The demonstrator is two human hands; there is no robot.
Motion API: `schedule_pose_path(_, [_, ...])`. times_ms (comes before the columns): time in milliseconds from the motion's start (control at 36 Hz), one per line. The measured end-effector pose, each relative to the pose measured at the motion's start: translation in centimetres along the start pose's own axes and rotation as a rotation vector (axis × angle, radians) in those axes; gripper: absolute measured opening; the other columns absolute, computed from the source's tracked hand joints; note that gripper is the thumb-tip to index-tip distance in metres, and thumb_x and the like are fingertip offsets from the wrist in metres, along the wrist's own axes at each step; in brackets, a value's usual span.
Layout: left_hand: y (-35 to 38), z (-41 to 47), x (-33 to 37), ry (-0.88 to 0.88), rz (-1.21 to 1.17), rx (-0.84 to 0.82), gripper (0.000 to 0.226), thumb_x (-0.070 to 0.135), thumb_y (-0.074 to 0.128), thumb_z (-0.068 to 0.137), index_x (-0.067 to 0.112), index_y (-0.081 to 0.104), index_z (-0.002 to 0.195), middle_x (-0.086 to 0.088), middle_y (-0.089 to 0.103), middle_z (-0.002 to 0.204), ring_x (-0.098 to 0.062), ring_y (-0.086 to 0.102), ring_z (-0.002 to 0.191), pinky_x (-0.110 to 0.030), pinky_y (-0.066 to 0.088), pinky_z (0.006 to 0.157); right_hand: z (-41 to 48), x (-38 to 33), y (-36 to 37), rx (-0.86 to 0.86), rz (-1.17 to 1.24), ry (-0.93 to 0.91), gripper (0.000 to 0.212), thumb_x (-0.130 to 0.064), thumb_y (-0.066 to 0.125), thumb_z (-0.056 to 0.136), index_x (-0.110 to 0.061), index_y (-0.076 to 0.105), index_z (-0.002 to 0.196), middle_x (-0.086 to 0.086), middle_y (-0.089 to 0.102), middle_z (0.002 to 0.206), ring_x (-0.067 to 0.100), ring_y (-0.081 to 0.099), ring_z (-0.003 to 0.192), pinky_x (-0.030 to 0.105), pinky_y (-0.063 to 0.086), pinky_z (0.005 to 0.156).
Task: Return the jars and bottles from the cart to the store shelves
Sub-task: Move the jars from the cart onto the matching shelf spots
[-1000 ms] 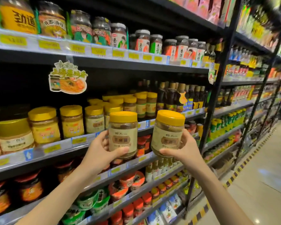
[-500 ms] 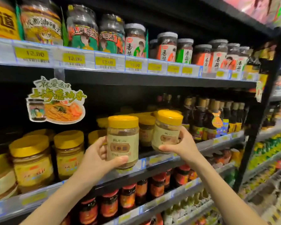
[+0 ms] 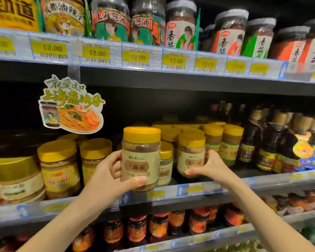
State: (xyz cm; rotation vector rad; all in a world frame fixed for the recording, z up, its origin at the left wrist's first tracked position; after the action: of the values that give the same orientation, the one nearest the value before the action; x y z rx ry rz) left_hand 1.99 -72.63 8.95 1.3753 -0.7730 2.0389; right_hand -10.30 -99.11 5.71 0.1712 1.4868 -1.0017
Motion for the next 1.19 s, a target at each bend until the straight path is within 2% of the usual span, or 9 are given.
schedule_pose_path(111, [0.7,-0.1,0.2,-0.008,-0.005,0.036,0.088,0.031,0.092,0.046,0.018,0.052,0.124,0.008,0.071,0.108,-0.008,0.068,0.098,-0.018,0.055,0.077,0.6,-0.1,0.4,-0.094,-0.04,-0.019,0.062,-0.021,0.092,0.045,-0.018,0.065,0.1,0.0,0.074,0.098,0.009,0.069,0.092,0.033,0.055,0.085])
schedule_pose_path(222, [1.5,-0.1,0.2,-0.018,-0.012,0.063,0.083,0.022,0.082,0.047,0.019,0.052,0.124,0.006,0.072,0.108,-0.009,0.068,0.098,-0.019,0.056,0.078,0.6,-0.5,1.0,-0.189,-0.083,-0.058,0.045,-0.006,0.089,0.052,-0.016,0.068,0.091,-0.003,0.075,0.089,0.005,0.07,0.083,0.022,0.055,0.076])
schedule_pose_path(306, [2.3,-0.2,0.3,-0.018,0.005,0.066,0.085,0.028,0.086,0.046,0.021,0.052,0.123,0.008,0.071,0.108,-0.008,0.068,0.099,-0.018,0.055,0.079,0.9,-0.4,1.4,-0.205,-0.093,-0.069,0.048,-0.005,0.089,0.052,-0.014,0.067,0.094,-0.002,0.074,0.089,0.005,0.07,0.082,0.019,0.055,0.073])
schedule_pose_path(472, [3.2,-0.5,0.2,-0.032,0.004,0.09,0.093,0.049,0.088,0.035,0.029,0.053,0.118,0.011,0.071,0.108,-0.007,0.067,0.099,-0.016,0.054,0.076,1.4,-0.1,2.0,-0.24,-0.114,-0.061,0.047,-0.006,0.088,0.054,-0.007,0.069,0.097,0.005,0.074,0.095,0.014,0.069,0.089,0.031,0.055,0.084])
schedule_pose_path(583, [3.7,-0.7,-0.2,-0.041,0.025,0.114,0.08,0.032,0.082,0.044,0.027,0.053,0.118,0.007,0.071,0.108,-0.008,0.067,0.1,-0.017,0.055,0.077,1.8,0.3,2.4,-0.238,-0.129,-0.064,0.048,-0.011,0.09,0.053,-0.008,0.07,0.097,0.003,0.074,0.095,0.015,0.069,0.09,0.036,0.055,0.087])
schedule_pose_path(778, [5.3,-0.6,-0.7,-0.072,0.04,0.112,0.089,0.026,0.089,0.047,0.019,0.05,0.126,0.002,0.07,0.111,-0.006,0.067,0.098,-0.013,0.053,0.073,1.8,-0.4,3.0,-0.26,-0.189,-0.115,0.054,-0.022,0.09,0.053,-0.013,0.068,0.101,-0.001,0.072,0.099,0.013,0.065,0.094,0.028,0.052,0.085])
schedule_pose_path(972, [7.7,-0.1,-0.6,-0.07,0.044,0.116,0.078,0.014,0.08,0.054,0.019,0.048,0.125,0.009,0.069,0.104,0.002,0.067,0.092,-0.008,0.05,0.067,1.8,-0.5,2.9,-0.345,-0.156,-0.118,0.063,-0.036,0.087,0.053,-0.02,0.064,0.11,-0.004,0.07,0.108,0.011,0.064,0.101,0.035,0.052,0.093])
schedule_pose_path(1056, [8.6,0.2,-0.3,-0.062,0.044,0.11,0.081,0.016,0.08,0.053,0.017,0.048,0.127,0.006,0.07,0.106,-0.001,0.067,0.094,-0.009,0.051,0.068,1.7,-2.3,0.2,-0.282,-0.156,-0.146,0.06,-0.042,0.082,0.061,-0.021,0.06,0.113,-0.009,0.066,0.109,0.009,0.06,0.103,0.029,0.05,0.09])
schedule_pose_path(1194, [10.3,1.4,0.7,-0.027,0.052,0.107,0.085,0.02,0.081,0.052,0.014,0.048,0.129,0.003,0.07,0.108,-0.004,0.068,0.096,-0.013,0.053,0.072,0.0,-7.1,-5.4,-0.196,0.1,-0.219,0.071,-0.046,0.071,0.066,-0.021,0.047,0.128,-0.001,0.062,0.116,0.012,0.06,0.106,0.035,0.051,0.091])
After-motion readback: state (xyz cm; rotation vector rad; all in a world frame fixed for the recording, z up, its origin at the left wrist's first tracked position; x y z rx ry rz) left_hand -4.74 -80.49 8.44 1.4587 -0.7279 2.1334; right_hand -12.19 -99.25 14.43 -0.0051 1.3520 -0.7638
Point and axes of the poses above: each hand's wrist, its own z-axis towards the middle knuckle, its own y-axis out of the palm, x = y × z, the point moved 8 cm from there along z, towards the middle knuckle
